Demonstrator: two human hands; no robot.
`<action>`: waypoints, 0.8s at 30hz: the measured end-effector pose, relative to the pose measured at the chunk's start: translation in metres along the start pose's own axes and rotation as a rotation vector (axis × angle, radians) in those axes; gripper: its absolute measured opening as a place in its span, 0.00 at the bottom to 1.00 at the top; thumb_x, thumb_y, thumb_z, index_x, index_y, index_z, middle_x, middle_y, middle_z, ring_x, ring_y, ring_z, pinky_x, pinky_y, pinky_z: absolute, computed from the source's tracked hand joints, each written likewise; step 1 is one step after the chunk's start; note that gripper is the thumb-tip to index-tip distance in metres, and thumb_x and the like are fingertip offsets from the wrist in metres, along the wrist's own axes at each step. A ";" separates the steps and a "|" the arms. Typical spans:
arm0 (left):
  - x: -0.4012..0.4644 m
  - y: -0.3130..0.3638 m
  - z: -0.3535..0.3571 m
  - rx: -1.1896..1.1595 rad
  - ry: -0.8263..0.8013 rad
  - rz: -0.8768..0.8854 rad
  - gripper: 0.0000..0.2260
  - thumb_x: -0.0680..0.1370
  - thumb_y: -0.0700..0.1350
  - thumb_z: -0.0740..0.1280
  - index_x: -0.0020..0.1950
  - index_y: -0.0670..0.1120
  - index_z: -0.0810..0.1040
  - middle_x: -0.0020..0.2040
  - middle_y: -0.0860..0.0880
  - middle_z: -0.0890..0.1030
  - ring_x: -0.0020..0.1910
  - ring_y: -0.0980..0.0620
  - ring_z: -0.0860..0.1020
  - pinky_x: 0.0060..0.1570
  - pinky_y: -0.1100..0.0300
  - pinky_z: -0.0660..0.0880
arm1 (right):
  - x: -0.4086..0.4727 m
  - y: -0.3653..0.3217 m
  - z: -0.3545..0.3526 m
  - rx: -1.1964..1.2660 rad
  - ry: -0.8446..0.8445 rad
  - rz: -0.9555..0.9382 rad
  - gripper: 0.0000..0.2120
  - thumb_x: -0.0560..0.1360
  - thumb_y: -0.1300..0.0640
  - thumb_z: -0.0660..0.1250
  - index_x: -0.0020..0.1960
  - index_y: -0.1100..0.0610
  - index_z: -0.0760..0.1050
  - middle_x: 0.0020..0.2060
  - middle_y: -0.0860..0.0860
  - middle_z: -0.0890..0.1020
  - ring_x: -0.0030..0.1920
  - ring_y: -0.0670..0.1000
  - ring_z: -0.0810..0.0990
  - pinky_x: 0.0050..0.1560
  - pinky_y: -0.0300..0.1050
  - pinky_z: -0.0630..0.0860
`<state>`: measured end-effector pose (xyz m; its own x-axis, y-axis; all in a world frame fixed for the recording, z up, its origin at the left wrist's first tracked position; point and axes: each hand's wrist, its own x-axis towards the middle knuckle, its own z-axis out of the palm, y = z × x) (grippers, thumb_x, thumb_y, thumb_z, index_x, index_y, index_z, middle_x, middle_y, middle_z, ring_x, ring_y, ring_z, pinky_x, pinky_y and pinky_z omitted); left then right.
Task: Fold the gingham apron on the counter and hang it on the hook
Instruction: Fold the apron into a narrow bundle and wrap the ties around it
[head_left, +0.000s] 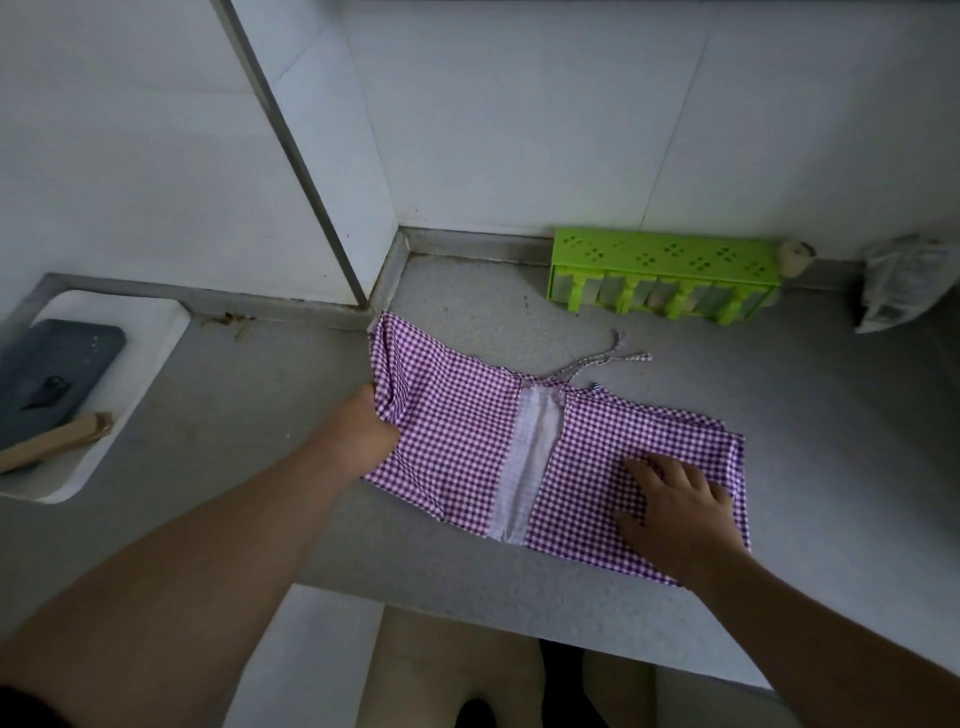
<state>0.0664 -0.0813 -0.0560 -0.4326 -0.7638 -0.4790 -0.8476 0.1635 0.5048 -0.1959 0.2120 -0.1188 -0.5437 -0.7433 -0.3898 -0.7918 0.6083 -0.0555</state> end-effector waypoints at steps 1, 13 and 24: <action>-0.001 0.003 -0.006 -0.002 -0.010 0.015 0.29 0.78 0.69 0.60 0.75 0.57 0.73 0.68 0.52 0.79 0.61 0.49 0.80 0.68 0.44 0.75 | 0.000 -0.002 0.002 0.004 -0.021 -0.011 0.38 0.76 0.27 0.52 0.81 0.41 0.52 0.81 0.48 0.58 0.80 0.57 0.57 0.78 0.64 0.55; -0.046 0.121 -0.003 0.057 -0.222 0.384 0.21 0.81 0.45 0.65 0.75 0.51 0.72 0.63 0.49 0.81 0.58 0.48 0.81 0.58 0.49 0.81 | 0.010 -0.005 -0.013 0.292 -0.081 0.051 0.24 0.82 0.43 0.59 0.78 0.39 0.64 0.79 0.45 0.65 0.78 0.55 0.64 0.78 0.61 0.61; -0.066 0.181 0.105 0.411 -0.607 0.539 0.20 0.83 0.67 0.58 0.60 0.56 0.82 0.60 0.53 0.82 0.60 0.50 0.79 0.64 0.53 0.74 | -0.014 0.025 -0.041 1.184 -0.008 0.595 0.45 0.79 0.28 0.39 0.76 0.60 0.70 0.73 0.64 0.72 0.74 0.66 0.69 0.75 0.60 0.62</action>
<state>-0.0904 0.0642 -0.0084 -0.7908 -0.0781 -0.6071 -0.4762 0.7016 0.5301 -0.2198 0.2264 -0.0773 -0.7165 -0.2810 -0.6385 0.2868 0.7157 -0.6368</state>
